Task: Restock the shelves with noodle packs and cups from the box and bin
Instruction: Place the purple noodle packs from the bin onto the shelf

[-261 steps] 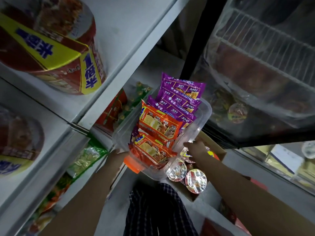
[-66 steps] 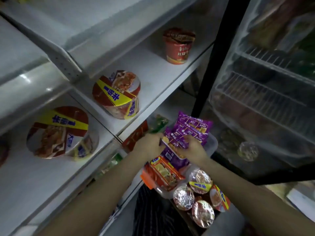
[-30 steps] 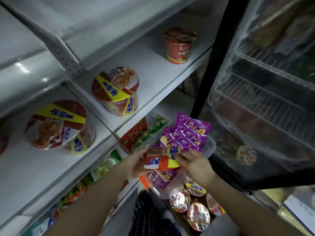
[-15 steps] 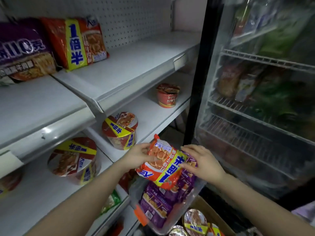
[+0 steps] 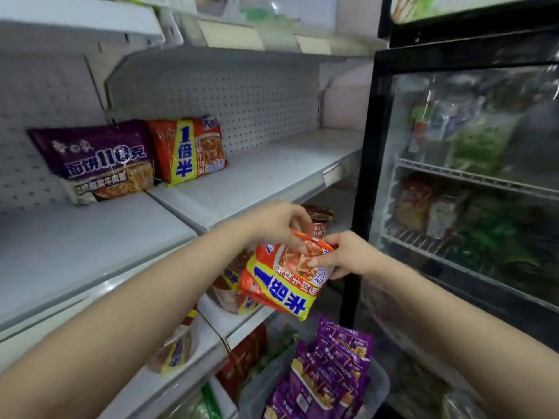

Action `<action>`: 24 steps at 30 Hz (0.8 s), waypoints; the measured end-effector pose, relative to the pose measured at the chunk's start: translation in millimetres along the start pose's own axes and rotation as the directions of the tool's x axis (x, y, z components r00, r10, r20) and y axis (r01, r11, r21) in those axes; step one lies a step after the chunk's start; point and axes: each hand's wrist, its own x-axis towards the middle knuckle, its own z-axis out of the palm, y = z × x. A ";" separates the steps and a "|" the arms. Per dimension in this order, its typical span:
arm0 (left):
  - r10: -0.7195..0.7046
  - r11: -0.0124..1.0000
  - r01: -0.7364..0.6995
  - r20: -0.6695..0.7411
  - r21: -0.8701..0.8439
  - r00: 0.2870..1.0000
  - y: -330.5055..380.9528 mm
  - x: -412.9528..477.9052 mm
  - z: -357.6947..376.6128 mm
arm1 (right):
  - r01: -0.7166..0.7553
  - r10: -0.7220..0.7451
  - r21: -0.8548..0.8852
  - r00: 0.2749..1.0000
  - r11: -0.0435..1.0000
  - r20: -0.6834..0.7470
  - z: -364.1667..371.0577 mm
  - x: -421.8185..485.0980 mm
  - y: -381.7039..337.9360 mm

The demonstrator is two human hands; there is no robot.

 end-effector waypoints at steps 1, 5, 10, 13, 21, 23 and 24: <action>0.001 0.999 -0.004 -0.096 -0.038 0.995 -2.4 -3.1 -10.1 | 0.011 -0.009 0.060 0.999 0.998 -0.032 -1.5 1.9 -5.4; -0.077 0.968 -0.066 -0.536 -0.243 0.840 -28.3 -17.3 -52.6 | 0.069 -0.048 0.209 0.994 0.975 -0.101 -11.9 11.9 -23.8; -0.318 0.856 -0.072 -0.632 -0.512 0.707 -68.2 -31.9 -88.9 | 0.071 -0.073 0.126 0.997 0.990 0.013 -30.8 26.4 -43.1; -0.380 0.809 0.024 -0.491 -0.588 0.784 -86.0 -43.3 -92.0 | 0.080 -0.096 0.125 0.987 0.989 0.132 -53.2 38.7 -59.7; -0.315 0.557 0.030 -0.178 -0.830 0.932 -128.4 -49.4 -111.1 | 0.214 -0.262 0.508 0.965 0.834 0.023 -60.9 108.3 -129.4; -0.331 0.514 0.049 -0.145 -0.856 0.932 -135.9 -47.4 -116.1 | 0.208 -0.251 0.610 0.968 0.764 -0.016 -46.5 132.1 -144.8; -0.349 0.537 0.073 -0.143 -0.840 0.926 -139.8 -45.7 -117.6 | 0.199 -0.242 0.649 0.970 0.734 -0.024 -38.2 143.7 -151.8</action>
